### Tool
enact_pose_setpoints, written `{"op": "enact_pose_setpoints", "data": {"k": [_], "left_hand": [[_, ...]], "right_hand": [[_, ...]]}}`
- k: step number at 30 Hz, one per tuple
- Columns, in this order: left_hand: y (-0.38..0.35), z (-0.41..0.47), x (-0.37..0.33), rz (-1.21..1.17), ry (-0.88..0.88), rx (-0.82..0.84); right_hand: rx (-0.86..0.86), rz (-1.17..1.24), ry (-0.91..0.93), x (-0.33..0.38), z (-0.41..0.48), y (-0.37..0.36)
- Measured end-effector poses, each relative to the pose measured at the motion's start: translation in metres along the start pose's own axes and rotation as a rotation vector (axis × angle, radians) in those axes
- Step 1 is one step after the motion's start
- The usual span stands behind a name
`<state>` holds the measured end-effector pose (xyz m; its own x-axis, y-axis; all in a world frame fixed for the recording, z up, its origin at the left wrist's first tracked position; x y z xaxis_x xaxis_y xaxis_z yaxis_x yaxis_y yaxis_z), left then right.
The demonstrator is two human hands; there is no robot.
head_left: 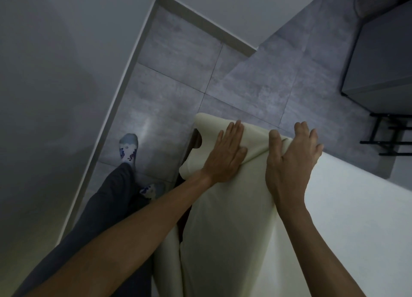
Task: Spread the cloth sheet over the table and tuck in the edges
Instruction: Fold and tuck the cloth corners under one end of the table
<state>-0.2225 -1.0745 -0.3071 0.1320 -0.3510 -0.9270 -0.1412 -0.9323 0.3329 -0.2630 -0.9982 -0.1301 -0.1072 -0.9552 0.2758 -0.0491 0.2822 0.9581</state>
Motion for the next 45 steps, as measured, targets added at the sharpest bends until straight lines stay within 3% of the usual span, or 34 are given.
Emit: {"op": "enact_pose_setpoints", "data": {"k": [7, 12, 17, 21, 27, 32, 35, 40, 45], "left_hand": [[0.005, -0.001, 0.075, 0.094, 0.218, 0.031], [0.045, 0.021, -0.030, -0.071, -0.039, -0.174], [0.029, 0.027, -0.051, -0.039, -0.117, -0.083], [0.002, 0.019, 0.012, 0.081, -0.019, 0.033], [0.002, 0.013, 0.115, 0.372, 0.347, 0.180], [0.026, 0.014, 0.009, -0.117, 0.138, -0.070], [0.014, -0.001, -0.053, -0.338, 0.078, -0.068], [-0.011, -0.006, -0.035, -0.577, 0.309, -0.043], [-0.003, 0.004, -0.013, -0.471, 0.451, 0.096]], "right_hand": [[-0.013, -0.056, 0.025, -0.001, -0.001, -0.003], [-0.046, -0.120, 0.009, -0.002, -0.002, -0.001], [-0.046, -0.047, -0.026, -0.005, -0.002, -0.001], [-0.039, -0.023, -0.028, -0.007, -0.002, -0.001], [-0.032, -0.016, -0.015, -0.008, -0.002, -0.003], [-0.055, 0.000, -0.011, -0.008, -0.001, -0.001], [-0.065, 0.005, -0.027, -0.008, 0.000, -0.001], [-0.047, 0.008, -0.034, -0.007, -0.003, -0.002], [-0.033, 0.011, -0.037, -0.008, -0.004, -0.001]]}}
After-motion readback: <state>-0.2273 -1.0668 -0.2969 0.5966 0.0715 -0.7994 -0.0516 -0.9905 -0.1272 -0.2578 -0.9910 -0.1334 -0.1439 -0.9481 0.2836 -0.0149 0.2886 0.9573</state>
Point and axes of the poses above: each hand's wrist, its own z-axis towards the middle knuckle, its own y-axis out of the back of the hand, x = y × z, the point moved 7 cm from there along z, towards the middle knuckle, and after that the axes turned 2 degrees about y, right-handed, at the moved point
